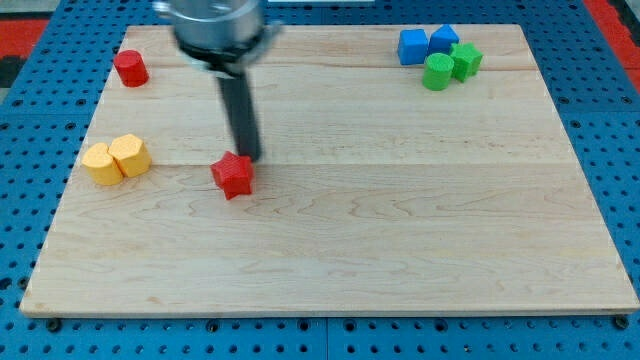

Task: Push the red star to the bottom center of the board

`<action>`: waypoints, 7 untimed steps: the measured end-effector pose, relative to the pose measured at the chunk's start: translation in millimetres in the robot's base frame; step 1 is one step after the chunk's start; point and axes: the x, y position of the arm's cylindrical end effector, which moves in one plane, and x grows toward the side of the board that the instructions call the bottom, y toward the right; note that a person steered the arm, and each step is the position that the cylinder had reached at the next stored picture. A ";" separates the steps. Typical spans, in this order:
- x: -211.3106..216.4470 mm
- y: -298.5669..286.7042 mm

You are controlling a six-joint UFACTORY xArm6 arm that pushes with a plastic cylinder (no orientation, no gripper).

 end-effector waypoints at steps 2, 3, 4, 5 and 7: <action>-15.5 -8.3; -12.1 -44.2; 33.5 -73.9; 54.9 -84.9; 85.1 -58.3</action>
